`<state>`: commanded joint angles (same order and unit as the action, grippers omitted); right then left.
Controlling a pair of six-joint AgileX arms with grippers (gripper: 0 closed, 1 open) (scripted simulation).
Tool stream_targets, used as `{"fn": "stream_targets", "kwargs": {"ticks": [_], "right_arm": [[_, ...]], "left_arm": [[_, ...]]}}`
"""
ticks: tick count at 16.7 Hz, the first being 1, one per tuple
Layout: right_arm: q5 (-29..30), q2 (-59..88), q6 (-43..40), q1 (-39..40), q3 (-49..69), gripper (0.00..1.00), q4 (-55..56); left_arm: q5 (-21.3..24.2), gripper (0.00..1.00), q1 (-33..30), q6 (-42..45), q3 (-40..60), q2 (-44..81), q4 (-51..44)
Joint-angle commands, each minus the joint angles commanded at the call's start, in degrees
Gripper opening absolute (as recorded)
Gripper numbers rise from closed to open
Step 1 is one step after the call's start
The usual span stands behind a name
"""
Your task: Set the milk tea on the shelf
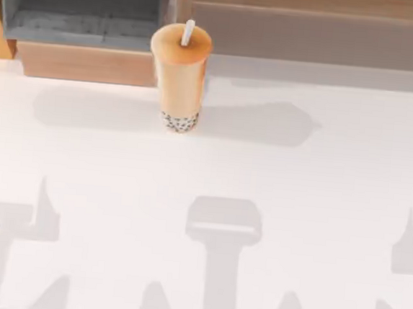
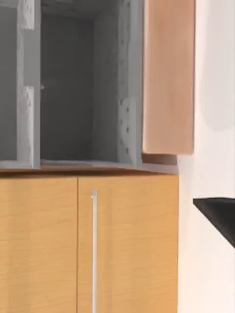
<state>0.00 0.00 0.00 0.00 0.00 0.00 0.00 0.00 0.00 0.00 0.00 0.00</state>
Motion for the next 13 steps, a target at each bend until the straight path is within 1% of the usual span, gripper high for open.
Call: {"fn": "stream_targets", "kwargs": {"ticks": [3,6,9,13], "right_arm": [[0.2,0.5,0.0,0.3,0.3,1.00,0.3],[2.2,5.2,0.1,2.5,3.3,1.00,2.9],[6.2,14.6,0.1,6.6,8.9,1.00,7.5],[14.0,32.8,0.0,14.2,18.8,1.00,16.0]], "left_arm": [[0.0,1.00,0.0,0.0,0.0,0.0,0.0],[0.0,1.00,0.0,0.0,0.0,0.0,0.0],[0.0,1.00,0.0,0.0,0.0,0.0,0.0],[0.0,1.00,0.0,0.0,0.0,0.0,0.0]]}}
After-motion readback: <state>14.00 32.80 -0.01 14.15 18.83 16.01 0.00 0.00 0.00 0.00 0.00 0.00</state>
